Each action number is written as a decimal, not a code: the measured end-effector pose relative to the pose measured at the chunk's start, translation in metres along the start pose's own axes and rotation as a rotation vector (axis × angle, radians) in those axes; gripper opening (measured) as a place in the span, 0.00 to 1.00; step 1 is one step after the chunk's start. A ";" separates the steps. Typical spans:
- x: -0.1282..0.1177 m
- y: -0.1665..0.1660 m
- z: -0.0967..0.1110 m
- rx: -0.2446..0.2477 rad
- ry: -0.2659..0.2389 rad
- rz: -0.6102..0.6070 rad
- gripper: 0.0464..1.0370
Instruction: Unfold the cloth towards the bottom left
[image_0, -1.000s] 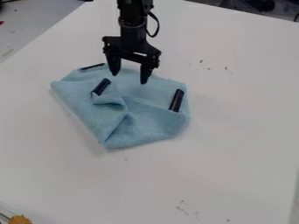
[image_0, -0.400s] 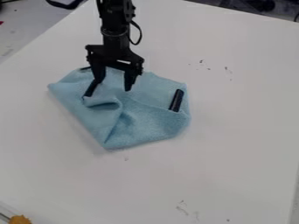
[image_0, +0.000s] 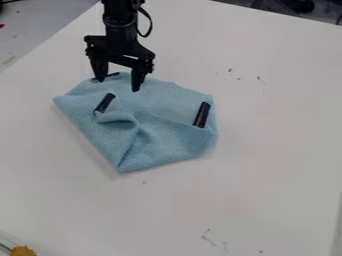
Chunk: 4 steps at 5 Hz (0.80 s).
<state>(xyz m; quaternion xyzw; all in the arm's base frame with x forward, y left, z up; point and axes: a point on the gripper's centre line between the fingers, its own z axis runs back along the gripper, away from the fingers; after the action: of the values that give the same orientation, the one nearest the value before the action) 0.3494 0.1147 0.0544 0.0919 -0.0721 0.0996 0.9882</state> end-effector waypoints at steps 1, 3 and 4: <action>-0.002 0.011 -0.005 -0.001 -0.006 0.010 0.96; -0.011 0.034 -0.015 -0.006 -0.005 0.053 0.96; -0.016 0.034 -0.026 -0.014 0.029 0.048 0.96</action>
<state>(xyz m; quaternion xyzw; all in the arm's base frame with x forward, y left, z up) 0.3305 0.1494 0.0320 0.0819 -0.0606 0.1240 0.9870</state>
